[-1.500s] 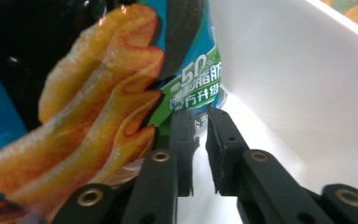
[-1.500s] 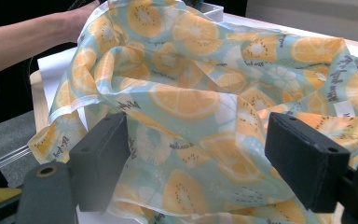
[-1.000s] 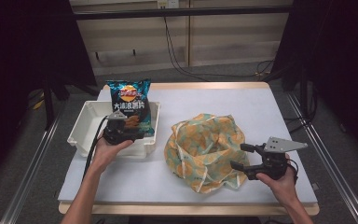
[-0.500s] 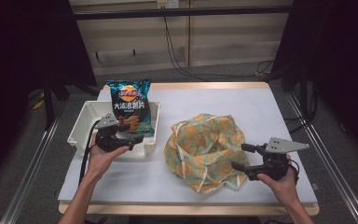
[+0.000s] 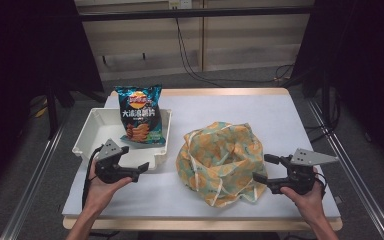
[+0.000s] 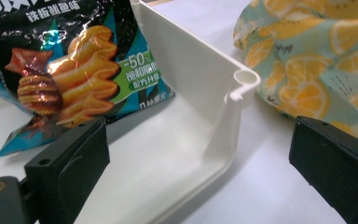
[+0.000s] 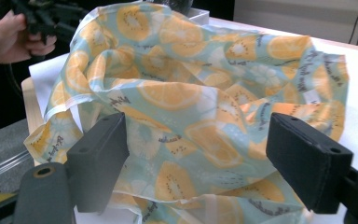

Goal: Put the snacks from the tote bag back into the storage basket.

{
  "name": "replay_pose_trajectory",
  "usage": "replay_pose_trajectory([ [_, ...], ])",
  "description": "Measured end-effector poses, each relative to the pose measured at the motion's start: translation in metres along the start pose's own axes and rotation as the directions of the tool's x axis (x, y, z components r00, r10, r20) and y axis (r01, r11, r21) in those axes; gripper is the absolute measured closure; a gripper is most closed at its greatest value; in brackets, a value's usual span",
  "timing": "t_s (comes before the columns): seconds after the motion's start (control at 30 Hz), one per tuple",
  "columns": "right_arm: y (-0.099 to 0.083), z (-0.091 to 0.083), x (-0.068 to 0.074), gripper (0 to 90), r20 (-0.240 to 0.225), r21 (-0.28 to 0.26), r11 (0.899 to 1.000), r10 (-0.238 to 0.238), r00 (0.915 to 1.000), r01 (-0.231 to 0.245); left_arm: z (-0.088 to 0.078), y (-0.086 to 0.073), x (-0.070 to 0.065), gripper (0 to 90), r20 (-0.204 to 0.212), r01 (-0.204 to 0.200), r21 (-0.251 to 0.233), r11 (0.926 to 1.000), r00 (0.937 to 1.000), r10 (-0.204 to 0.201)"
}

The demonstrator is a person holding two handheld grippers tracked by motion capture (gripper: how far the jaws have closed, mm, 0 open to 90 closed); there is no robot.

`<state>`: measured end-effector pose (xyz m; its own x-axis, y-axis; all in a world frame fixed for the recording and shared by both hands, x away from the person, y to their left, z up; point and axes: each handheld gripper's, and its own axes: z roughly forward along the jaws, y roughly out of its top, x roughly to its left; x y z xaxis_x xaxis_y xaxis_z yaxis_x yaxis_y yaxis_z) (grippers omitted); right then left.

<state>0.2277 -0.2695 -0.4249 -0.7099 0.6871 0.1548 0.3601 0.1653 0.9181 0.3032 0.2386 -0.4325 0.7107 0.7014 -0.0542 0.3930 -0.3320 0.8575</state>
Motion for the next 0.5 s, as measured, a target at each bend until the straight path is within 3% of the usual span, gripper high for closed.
replay_pose_trajectory([
  [0.1, -0.001, -0.004, 0.000, 20.0, 0.009, -0.005, 1.000, 0.001, 1.0000, -0.001, -0.006, -0.007, -0.007, 3.9, 0.007, 0.040, -0.021, 0.9990, 0.9992, -0.040],
  [0.23, -0.008, -0.011, -0.002, 19.9, 0.031, 0.005, 1.000, 0.013, 0.9994, -0.014, -0.011, -0.018, -0.020, 2.7, 0.013, 0.037, -0.040, 0.9985, 0.9993, -0.036],
  [0.3, -0.011, -0.014, -0.004, 19.7, 0.042, -0.001, 1.000, 0.025, 0.9988, -0.025, -0.014, -0.023, -0.025, 3.2, 0.022, 0.024, -0.025, 0.9994, 0.9995, -0.024],
  [0.37, -0.014, -0.015, -0.004, 19.6, 0.057, 0.000, 1.000, 0.015, 0.9983, -0.015, -0.019, -0.024, -0.026, 3.5, 0.012, 0.022, -0.017, 0.9996, 0.9997, -0.022],
  [0.5, -0.018, -0.019, -0.004, 18.4, 0.085, -0.009, 1.000, 0.013, 0.9963, -0.013, -0.024, -0.034, -0.024, 3.4, 0.011, 0.040, -0.048, 0.9980, 0.9991, -0.040],
])
